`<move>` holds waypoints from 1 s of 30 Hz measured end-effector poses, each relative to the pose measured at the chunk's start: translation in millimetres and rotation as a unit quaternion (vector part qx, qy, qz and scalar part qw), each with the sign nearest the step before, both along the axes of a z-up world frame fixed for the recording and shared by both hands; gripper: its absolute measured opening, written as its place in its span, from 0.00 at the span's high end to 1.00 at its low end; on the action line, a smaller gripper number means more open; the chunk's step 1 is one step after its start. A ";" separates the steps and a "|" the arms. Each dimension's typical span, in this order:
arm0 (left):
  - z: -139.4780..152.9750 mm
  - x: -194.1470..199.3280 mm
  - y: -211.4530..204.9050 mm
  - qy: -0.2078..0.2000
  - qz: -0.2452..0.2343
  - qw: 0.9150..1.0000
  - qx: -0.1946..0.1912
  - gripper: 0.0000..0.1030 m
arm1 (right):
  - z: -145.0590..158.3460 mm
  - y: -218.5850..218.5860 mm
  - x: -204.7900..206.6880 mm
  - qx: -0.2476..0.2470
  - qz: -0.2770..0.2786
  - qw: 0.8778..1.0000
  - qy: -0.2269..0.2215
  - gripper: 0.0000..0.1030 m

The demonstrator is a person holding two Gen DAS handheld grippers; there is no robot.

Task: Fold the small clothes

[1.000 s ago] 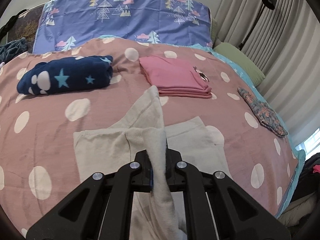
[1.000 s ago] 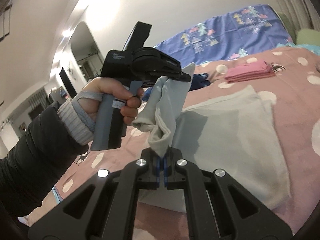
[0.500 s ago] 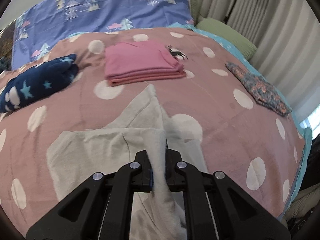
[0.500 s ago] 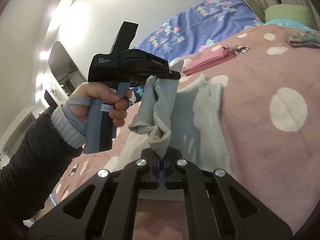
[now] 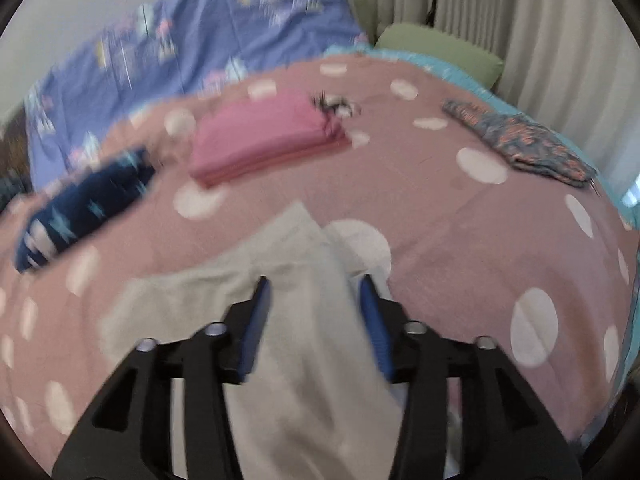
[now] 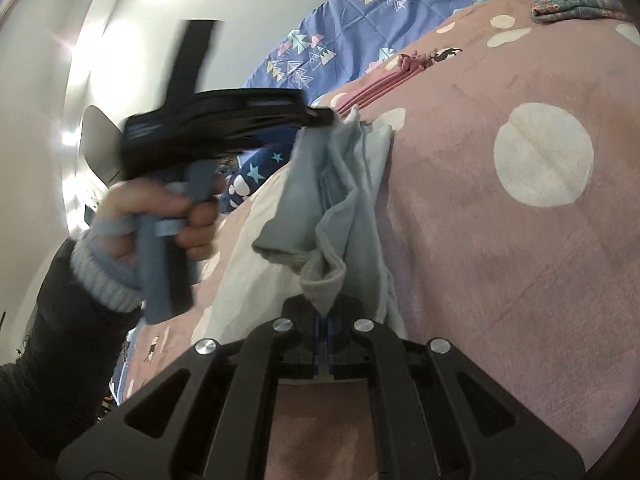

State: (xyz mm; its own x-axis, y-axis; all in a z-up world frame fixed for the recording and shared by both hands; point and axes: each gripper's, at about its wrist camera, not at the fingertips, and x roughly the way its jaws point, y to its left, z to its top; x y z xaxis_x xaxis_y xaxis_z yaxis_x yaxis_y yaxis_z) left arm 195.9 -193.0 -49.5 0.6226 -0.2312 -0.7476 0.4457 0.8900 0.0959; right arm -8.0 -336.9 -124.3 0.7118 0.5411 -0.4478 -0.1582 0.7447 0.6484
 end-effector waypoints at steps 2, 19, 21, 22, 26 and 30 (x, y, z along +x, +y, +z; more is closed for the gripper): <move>18.4 -26.0 11.2 -0.056 -0.017 0.998 0.024 0.39 | -0.6 2.5 -1.3 -0.001 0.009 1.000 -0.006 0.98; -60.5 -218.0 144.9 -0.043 0.013 0.997 0.058 0.32 | -5.1 -0.6 -7.9 0.018 0.017 1.000 0.019 0.72; -67.9 -219.8 143.1 -0.054 0.014 0.995 0.077 0.32 | -2.9 3.9 -9.2 0.002 0.017 1.000 0.019 0.69; -71.0 -217.0 141.5 -0.058 0.019 0.995 0.083 0.32 | -1.0 8.2 -9.8 -0.011 0.020 1.000 0.020 0.65; -76.4 -204.0 140.3 -0.049 0.026 0.997 0.057 0.32 | 4.1 20.9 -10.2 -0.049 0.021 0.998 0.021 0.59; -79.3 -203.8 130.0 -0.054 0.006 0.997 0.063 0.32 | 7.7 20.4 -10.4 -0.067 0.004 0.997 0.030 0.61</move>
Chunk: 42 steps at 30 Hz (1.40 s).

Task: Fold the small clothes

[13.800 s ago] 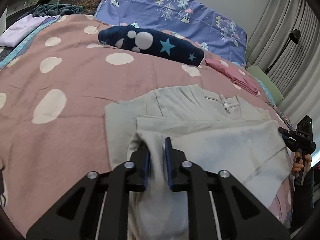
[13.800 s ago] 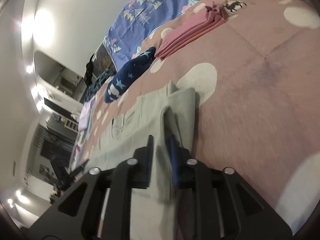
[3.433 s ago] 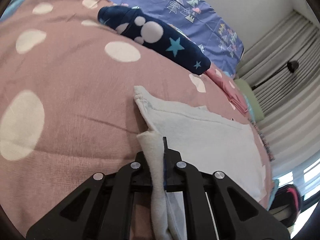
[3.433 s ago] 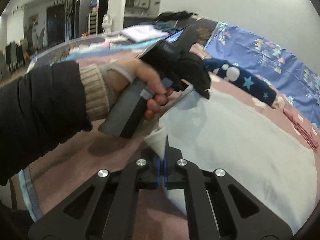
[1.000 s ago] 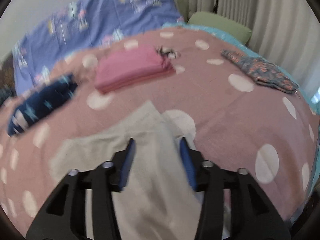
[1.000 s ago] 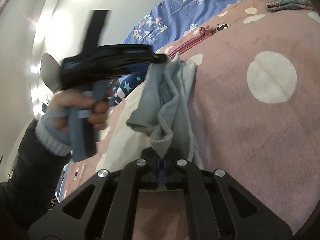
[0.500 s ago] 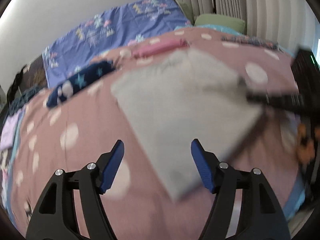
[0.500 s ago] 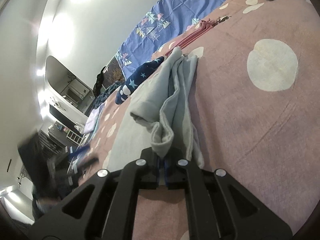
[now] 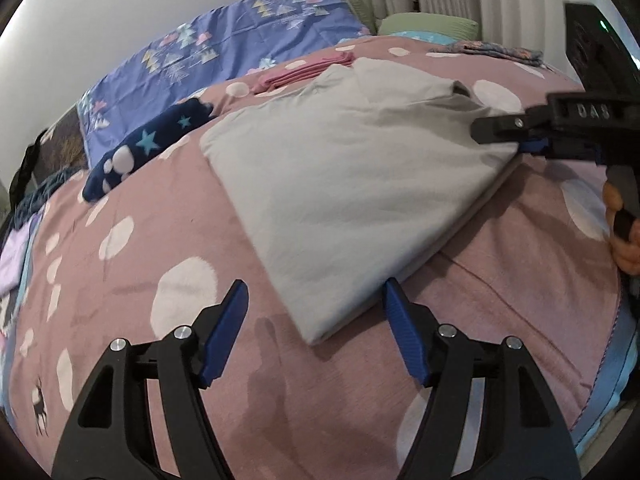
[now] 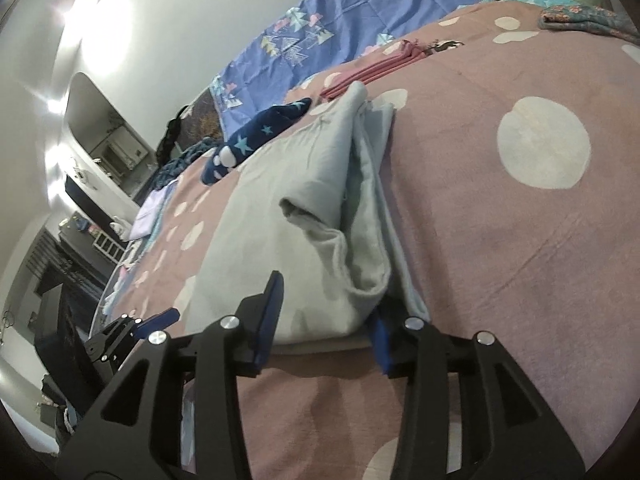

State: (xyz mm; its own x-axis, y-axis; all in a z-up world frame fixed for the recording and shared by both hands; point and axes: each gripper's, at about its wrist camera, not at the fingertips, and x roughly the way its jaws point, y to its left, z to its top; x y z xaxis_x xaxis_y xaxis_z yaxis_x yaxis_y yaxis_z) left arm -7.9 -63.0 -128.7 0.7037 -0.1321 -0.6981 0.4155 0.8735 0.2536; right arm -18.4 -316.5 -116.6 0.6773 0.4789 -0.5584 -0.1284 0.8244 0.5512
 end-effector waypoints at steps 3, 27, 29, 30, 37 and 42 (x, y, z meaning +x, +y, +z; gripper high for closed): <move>-1.8 -1.5 -0.8 0.000 -0.001 1.000 0.002 0.32 | 10.2 -2.6 -10.4 -0.040 -0.020 0.999 -0.018 0.59; -4.1 -5.7 50.4 0.014 0.062 0.995 -0.074 0.36 | 2.3 -12.1 6.4 -0.086 0.023 0.996 0.017 0.96; -4.9 -8.2 47.4 0.014 0.052 0.996 -0.071 0.43 | 6.6 -16.0 2.8 -0.079 0.014 0.997 0.006 0.93; -4.6 -8.6 45.8 0.015 0.048 0.996 -0.070 0.48 | 9.8 -17.2 0.3 -0.082 0.010 0.997 0.000 0.92; -6.4 -3.9 34.8 0.027 0.027 0.995 -0.092 0.64 | 21.3 1.1 -2.7 -0.084 0.054 0.994 -0.033 0.92; -11.6 -5.9 37.6 0.037 0.029 0.995 -0.090 0.63 | -7.9 1.8 16.0 -0.123 0.006 0.991 0.044 1.00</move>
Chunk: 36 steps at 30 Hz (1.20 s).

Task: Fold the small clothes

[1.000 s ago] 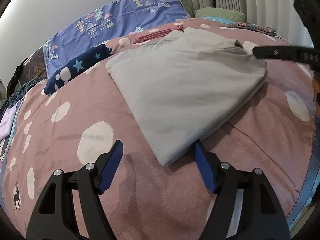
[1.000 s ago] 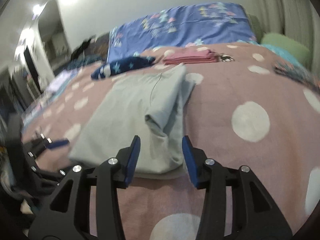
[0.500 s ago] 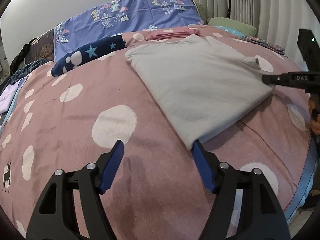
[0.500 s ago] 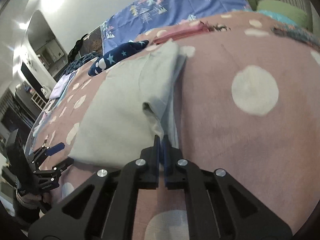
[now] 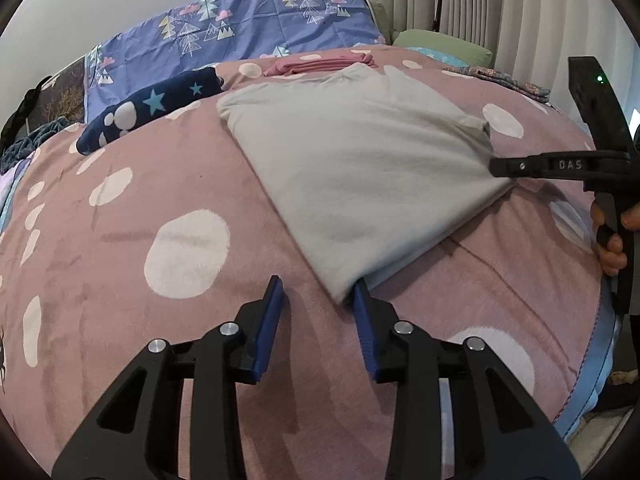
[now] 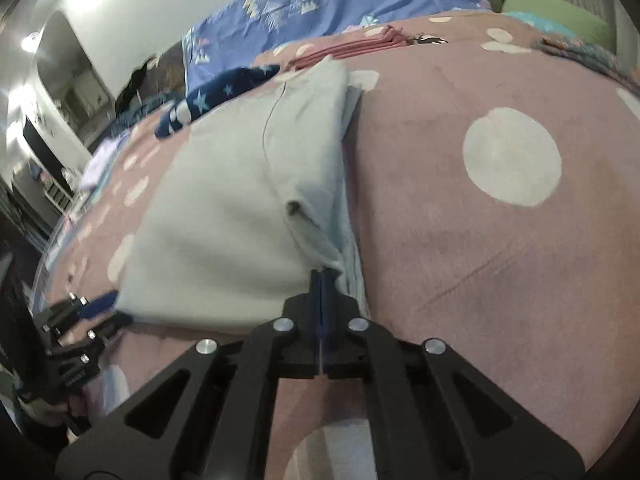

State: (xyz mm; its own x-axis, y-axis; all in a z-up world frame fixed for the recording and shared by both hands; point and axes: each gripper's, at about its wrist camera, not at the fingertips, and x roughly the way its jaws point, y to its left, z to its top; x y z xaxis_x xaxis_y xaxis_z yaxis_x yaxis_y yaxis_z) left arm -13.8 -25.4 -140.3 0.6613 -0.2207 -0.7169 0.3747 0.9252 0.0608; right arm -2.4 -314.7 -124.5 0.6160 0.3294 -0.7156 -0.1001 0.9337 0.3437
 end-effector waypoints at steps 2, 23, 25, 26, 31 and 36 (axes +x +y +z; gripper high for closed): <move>-0.6 0.1 2.8 0.003 0.001 1.000 -0.005 0.62 | 3.5 5.2 -1.8 -0.020 0.000 1.000 -0.008 1.00; 2.7 51.2 3.8 0.041 0.023 0.997 -0.055 0.53 | 59.1 4.1 17.3 -0.059 0.012 0.993 -0.099 0.58; 2.3 51.9 8.0 0.043 0.022 0.997 -0.062 0.50 | 55.8 -0.5 37.2 -0.038 0.015 0.996 -0.083 0.58; 1.1 51.9 9.4 0.045 0.023 0.997 -0.065 0.49 | 53.3 -2.6 47.8 -0.032 0.014 0.997 -0.074 0.58; 0.6 52.4 12.6 0.050 0.021 0.996 -0.073 0.48 | 41.3 -10.1 96.7 0.007 0.012 0.999 -0.034 0.53; 22.5 79.8 24.9 0.050 0.018 0.992 -0.117 0.46 | 32.5 -16.7 146.5 0.019 0.011 1.000 0.001 0.53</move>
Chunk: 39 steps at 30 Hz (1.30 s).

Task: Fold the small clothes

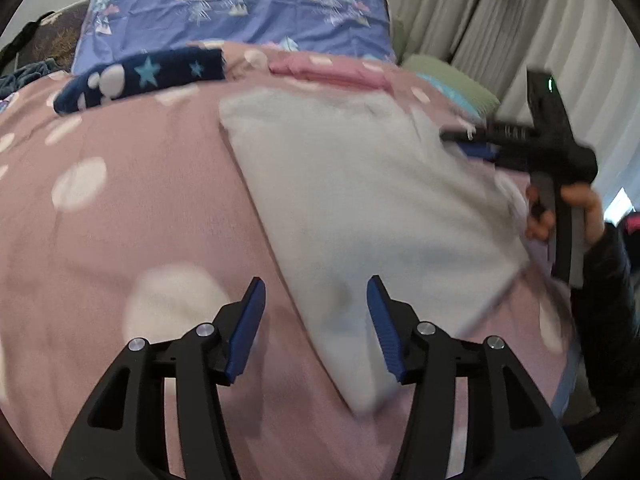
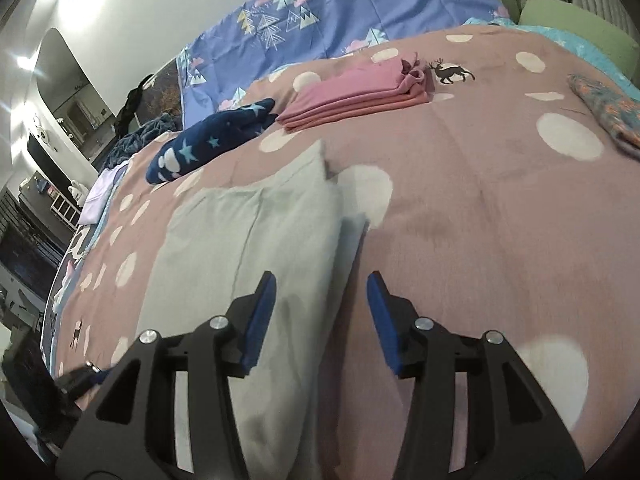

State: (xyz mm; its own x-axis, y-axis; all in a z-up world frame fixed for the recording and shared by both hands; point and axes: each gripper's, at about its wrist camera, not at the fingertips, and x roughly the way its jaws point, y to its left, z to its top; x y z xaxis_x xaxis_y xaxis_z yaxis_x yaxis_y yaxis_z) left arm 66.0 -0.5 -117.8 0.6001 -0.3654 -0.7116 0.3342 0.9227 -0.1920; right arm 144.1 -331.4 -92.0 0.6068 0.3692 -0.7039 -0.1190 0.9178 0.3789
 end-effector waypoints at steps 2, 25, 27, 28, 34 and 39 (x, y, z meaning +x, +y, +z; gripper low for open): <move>8.5 27.4 4.3 -0.004 0.008 1.000 -0.005 0.44 | -2.3 0.6 17.1 0.004 0.008 1.000 0.005 0.53; -4.7 167.7 30.5 0.000 0.069 0.995 -0.076 0.66 | -12.0 -16.1 48.6 0.022 -0.026 0.999 -0.040 0.81; 5.2 153.7 28.5 -0.006 0.055 0.996 -0.076 0.64 | -1.3 -14.8 32.3 0.029 -0.017 0.998 -0.055 0.81; 11.6 139.5 22.0 -0.017 0.039 0.997 -0.066 0.62 | 6.1 -12.2 18.8 0.045 0.002 0.997 -0.065 0.81; 8.4 52.8 -16.8 -0.029 -0.029 0.999 0.025 0.42 | 13.2 27.1 -73.4 0.013 0.107 0.989 -0.099 0.71; -24.8 15.8 -29.9 -0.009 -0.044 0.997 0.070 0.30 | -26.5 29.0 -92.3 -0.082 0.054 0.994 -0.044 0.71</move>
